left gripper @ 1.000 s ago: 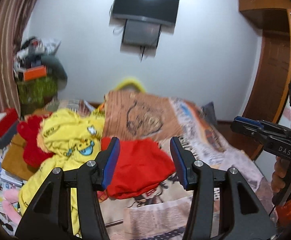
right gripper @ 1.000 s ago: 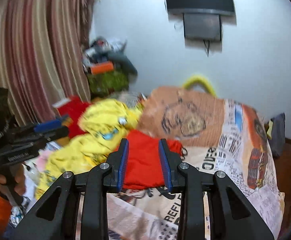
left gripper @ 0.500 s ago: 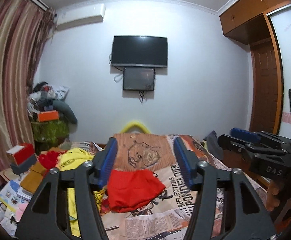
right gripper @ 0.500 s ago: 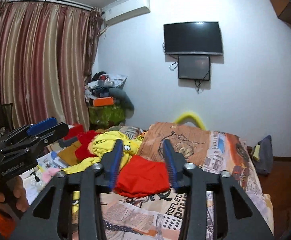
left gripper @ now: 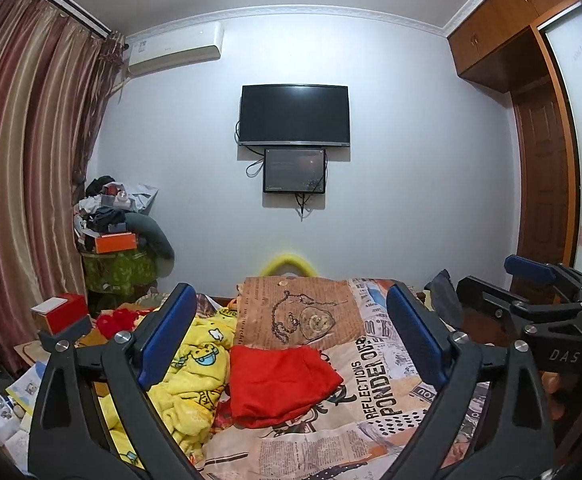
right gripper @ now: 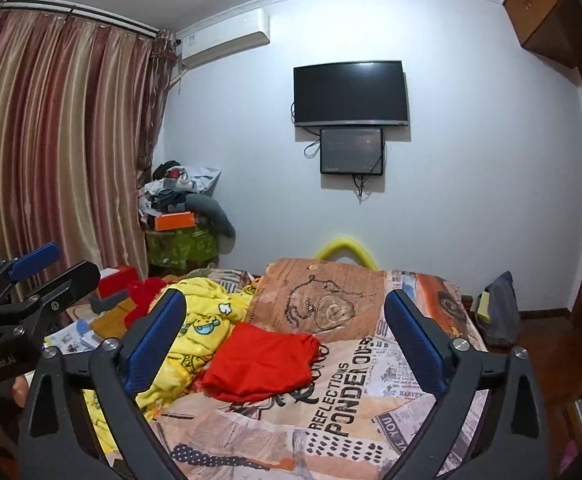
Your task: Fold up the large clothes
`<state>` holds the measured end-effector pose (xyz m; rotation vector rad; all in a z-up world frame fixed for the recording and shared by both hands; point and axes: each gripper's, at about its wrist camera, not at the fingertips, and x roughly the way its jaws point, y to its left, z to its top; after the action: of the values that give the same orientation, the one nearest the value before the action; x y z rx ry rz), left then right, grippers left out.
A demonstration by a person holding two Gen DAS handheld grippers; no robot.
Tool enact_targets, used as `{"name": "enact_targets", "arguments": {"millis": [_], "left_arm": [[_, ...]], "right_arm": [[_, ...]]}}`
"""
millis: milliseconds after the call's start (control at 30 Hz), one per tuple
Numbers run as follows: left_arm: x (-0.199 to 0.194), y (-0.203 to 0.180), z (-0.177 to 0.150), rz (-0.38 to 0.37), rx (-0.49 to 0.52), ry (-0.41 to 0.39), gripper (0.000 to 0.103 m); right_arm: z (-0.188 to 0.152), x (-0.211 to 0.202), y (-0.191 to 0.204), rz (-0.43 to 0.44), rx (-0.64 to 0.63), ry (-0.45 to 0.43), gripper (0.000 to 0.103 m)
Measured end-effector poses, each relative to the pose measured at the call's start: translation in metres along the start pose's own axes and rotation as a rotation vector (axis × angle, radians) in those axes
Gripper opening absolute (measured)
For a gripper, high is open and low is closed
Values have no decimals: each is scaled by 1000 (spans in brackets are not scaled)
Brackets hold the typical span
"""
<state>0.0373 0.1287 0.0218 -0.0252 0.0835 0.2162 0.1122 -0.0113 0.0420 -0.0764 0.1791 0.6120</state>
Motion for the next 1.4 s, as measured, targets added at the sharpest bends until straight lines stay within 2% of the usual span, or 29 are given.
{"name": "enact_targets", "arguments": {"millis": [533, 1400], "left_arm": [[6, -13, -10, 3, 37, 11, 99], [20, -4, -15, 15, -4, 42, 101]], "right_arm": [[-3, -8, -1, -2, -6, 0, 99], [-6, -6, -11, -12, 30, 33, 100]]}}
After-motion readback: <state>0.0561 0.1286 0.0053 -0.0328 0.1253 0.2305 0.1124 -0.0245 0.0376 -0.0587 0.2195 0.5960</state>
